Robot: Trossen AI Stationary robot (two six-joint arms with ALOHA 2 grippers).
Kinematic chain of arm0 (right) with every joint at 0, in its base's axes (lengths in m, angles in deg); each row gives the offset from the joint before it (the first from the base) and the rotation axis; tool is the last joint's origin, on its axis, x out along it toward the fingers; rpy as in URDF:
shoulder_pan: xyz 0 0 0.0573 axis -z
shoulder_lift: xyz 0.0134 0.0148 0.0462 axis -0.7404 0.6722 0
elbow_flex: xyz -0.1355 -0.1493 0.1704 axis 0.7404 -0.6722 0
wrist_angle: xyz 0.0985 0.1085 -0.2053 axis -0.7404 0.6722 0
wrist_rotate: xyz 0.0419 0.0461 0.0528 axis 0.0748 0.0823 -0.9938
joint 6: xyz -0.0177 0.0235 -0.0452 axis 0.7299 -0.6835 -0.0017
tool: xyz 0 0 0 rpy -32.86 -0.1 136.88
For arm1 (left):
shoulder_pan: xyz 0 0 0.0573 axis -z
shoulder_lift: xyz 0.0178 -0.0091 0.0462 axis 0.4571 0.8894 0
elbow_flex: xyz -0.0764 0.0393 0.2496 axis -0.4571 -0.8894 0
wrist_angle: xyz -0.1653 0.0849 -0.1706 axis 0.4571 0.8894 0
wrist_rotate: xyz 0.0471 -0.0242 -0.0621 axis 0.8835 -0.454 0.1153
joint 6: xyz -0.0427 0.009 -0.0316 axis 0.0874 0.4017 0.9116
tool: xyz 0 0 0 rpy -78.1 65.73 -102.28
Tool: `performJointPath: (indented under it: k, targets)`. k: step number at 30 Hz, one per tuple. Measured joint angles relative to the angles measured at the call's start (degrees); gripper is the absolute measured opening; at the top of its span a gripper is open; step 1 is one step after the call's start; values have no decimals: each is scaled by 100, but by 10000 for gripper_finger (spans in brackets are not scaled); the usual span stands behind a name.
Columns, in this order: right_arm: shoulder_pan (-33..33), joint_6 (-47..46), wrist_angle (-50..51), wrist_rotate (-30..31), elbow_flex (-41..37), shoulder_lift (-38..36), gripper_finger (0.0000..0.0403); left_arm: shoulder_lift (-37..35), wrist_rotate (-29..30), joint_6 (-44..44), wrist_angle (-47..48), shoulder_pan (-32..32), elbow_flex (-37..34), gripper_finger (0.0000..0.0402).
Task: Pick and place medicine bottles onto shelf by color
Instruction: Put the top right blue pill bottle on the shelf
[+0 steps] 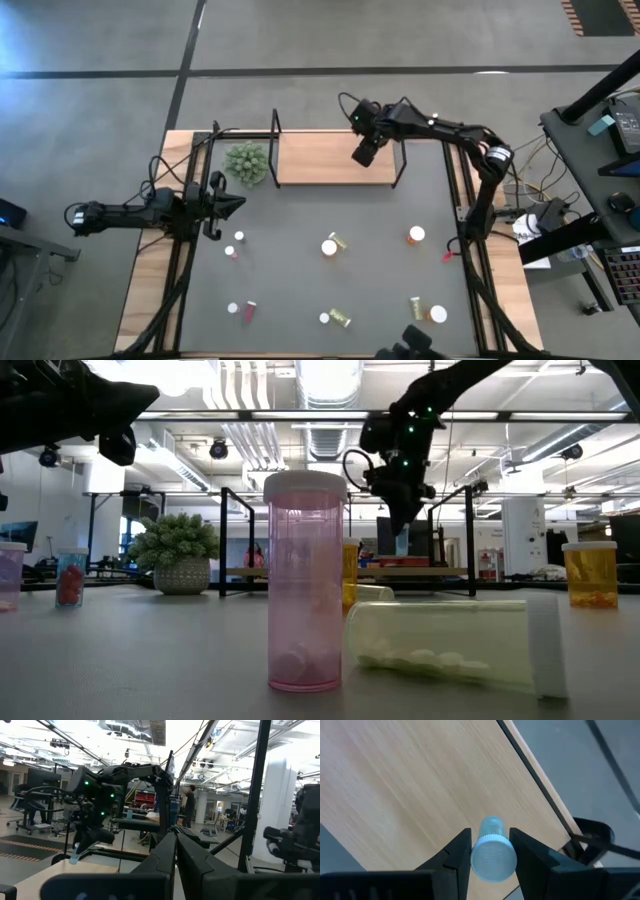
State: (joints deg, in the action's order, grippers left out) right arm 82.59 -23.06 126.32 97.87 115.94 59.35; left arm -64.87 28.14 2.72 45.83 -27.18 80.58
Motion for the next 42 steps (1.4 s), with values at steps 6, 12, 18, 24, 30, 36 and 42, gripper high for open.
performJointPath:
  k: [6,12,18,24,30,36,42]
  targets:
    - [155,560,25,-82,0,0,116,1,0,-1,0,2,-1,0]
    - [143,1046,15,-174,0,0,116,-1,0,0,0,2,0,0]
    - [144,1326,-21,-332,0,-2,116,0,0,-2,0,1,-2,0]
    - [178,1365,-239,-447,0,-4,116,-1,0,-1,0,1,0,0]
    - [202,1186,-284,-432,0,6,116,1,0,-1,0,0,-2,0]
    - [196,1543,-304,-509,-1,192,116,1,0,0,1,2,-1,0]
    - [209,1869,-255,-580,-4,343,116,0,0,-1,1,1,-1,0]
